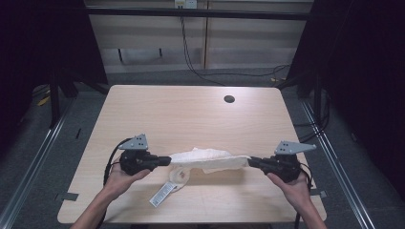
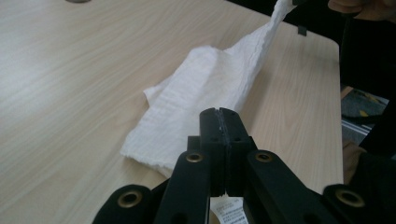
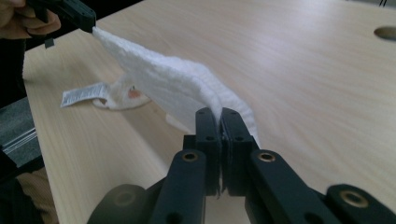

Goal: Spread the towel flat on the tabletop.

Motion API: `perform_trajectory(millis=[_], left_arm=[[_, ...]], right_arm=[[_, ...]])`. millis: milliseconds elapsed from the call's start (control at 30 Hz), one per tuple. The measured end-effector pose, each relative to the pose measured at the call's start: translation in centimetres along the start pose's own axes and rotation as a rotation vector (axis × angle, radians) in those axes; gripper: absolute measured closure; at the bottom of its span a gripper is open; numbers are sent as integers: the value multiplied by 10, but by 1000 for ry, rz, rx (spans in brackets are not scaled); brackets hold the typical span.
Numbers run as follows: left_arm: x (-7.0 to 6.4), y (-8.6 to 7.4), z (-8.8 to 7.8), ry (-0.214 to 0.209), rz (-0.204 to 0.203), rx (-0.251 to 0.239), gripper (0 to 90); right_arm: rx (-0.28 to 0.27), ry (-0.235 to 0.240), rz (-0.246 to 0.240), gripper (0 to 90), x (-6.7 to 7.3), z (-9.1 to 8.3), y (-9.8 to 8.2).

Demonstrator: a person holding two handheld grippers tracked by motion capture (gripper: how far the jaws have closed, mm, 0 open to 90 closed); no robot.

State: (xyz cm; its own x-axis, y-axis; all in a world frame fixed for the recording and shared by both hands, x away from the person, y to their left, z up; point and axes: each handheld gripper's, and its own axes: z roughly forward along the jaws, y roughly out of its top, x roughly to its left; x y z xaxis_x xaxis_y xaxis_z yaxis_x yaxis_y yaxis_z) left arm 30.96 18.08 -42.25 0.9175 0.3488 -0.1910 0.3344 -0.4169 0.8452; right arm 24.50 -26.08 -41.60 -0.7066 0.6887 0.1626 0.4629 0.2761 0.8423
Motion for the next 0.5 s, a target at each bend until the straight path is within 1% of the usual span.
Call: perform_trajectory(millis=[33,67,100,133,200,300,333,367,400,433,467,500], left_arm=[[0,6,-5,3,0,-29,897],[0,6,-5,3,0,-29,898],[0,10,-8,5,2,-41,898],[-1,18,-14,10,10,-57,898],[-2,26,-21,11,18,-77,898],[-4,39,-32,24,32,-99,898],[-4,39,-32,24,32,-99,898],[-4,47,-40,34,47,-116,898],[-4,47,-40,34,47,-116,898],[-4,54,-47,45,48,-135,898],[-4,54,-47,45,48,-135,898],[-4,62,-53,49,48,-159,898]], right_arm=[[-18,0,-12,873,0,-2,11],[-18,0,-12,873,0,-2,11],[-28,1,-13,873,0,-3,16],[-51,1,-22,873,-1,-7,26],[-72,1,-26,873,-1,-11,35],[-101,3,-32,874,-1,-18,49],[-101,3,-32,874,-1,-18,49],[-103,10,-45,873,0,-22,58],[-107,10,-48,873,1,-24,62],[-107,12,-56,874,1,-25,66],[-112,13,-61,873,3,-26,70],[-115,16,-66,874,4,-28,74]])
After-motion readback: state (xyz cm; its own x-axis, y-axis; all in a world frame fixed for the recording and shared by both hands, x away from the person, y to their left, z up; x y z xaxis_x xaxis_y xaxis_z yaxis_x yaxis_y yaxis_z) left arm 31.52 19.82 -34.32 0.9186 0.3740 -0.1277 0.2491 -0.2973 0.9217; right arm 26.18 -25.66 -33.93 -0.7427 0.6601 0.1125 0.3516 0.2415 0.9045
